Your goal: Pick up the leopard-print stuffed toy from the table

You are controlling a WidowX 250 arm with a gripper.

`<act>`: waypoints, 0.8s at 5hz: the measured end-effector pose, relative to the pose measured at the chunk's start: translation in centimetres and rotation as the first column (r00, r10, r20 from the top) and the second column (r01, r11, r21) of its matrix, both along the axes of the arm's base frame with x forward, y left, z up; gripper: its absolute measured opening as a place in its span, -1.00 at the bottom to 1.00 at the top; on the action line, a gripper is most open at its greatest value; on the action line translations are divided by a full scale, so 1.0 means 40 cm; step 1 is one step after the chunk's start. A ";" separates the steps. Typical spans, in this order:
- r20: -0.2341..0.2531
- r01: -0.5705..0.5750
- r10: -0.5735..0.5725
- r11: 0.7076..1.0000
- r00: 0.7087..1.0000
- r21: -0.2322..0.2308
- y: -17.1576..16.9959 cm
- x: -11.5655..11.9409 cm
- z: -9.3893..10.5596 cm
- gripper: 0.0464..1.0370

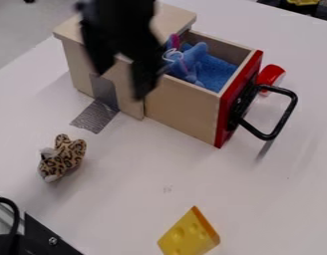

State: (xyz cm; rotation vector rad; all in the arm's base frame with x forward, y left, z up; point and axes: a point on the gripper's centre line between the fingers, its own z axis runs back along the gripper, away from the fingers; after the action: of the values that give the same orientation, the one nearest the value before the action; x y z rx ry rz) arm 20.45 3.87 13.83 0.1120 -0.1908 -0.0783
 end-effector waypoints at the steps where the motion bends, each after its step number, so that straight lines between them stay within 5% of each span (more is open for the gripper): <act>1: 0.000 -0.008 0.008 1.000 1.000 0.024 0.068 -0.068 -0.080 0.92; 4: -0.128 0.007 0.000 0.999 0.992 0.052 0.181 -0.073 -0.267 0.92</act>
State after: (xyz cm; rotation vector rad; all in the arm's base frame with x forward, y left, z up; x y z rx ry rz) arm 17.55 11.12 3.15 0.1583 -0.0608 -0.0939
